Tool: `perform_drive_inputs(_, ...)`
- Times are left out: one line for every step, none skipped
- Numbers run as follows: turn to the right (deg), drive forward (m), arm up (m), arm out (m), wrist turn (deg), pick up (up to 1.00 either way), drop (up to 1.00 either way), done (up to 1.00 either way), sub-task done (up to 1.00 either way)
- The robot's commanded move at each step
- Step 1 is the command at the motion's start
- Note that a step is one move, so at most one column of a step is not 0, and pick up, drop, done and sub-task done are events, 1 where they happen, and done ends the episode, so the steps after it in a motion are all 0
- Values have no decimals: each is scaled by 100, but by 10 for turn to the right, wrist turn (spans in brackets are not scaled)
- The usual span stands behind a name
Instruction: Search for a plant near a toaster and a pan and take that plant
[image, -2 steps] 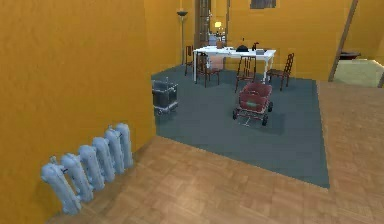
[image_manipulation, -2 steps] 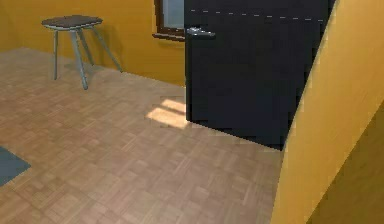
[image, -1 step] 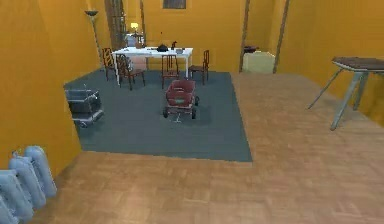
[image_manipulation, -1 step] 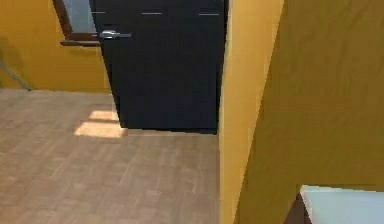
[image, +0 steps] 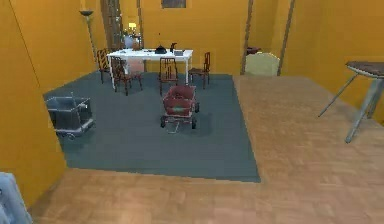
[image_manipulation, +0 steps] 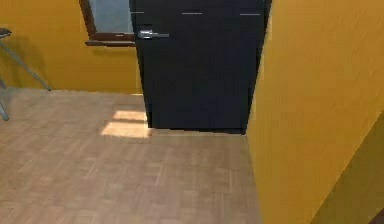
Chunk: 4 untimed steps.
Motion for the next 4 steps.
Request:
perform_drive_inputs(450, 0, 0, 0, 0, 0, 0, 0, 0)
perform_drive_inputs(390, 0, 0, 0, 0, 0, 0, 0, 0)
perform_drive_inputs(30, 0, 0, 0, 0, 0, 0, 0, 0)
perform_drive_inputs(0, 25, 0, 0, 0, 0, 0, 0, 0)
